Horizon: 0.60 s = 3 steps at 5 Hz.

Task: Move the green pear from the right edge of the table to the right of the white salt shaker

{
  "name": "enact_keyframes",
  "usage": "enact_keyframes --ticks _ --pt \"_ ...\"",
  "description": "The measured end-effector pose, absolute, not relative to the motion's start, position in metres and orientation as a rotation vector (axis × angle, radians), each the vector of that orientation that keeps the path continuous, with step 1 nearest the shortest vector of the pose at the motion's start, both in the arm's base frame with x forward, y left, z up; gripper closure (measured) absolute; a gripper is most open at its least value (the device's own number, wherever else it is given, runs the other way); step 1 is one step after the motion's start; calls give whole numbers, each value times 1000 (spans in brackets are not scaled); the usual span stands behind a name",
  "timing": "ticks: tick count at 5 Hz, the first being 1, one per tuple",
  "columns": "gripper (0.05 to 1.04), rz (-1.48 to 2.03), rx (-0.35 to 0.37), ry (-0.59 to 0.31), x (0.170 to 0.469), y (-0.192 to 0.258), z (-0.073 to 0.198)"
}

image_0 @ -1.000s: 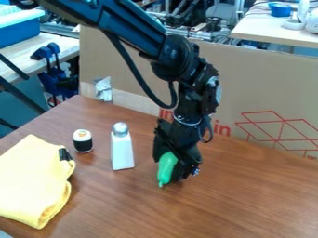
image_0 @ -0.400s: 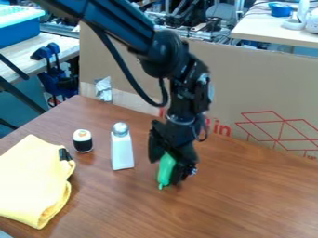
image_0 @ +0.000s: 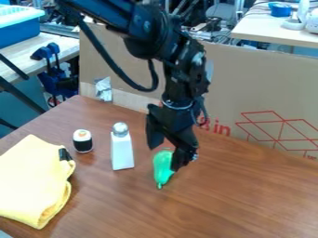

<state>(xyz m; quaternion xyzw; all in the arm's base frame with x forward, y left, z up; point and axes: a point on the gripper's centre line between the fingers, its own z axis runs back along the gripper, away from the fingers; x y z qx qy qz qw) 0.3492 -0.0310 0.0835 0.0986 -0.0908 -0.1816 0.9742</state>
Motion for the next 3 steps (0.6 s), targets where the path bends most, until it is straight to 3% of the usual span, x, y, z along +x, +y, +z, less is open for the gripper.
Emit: enact_keyframes --ticks 1,3 --pt "77 -382 155 -198 340 -49 90" --pt "77 -509 -26 -164 314 -124 93"
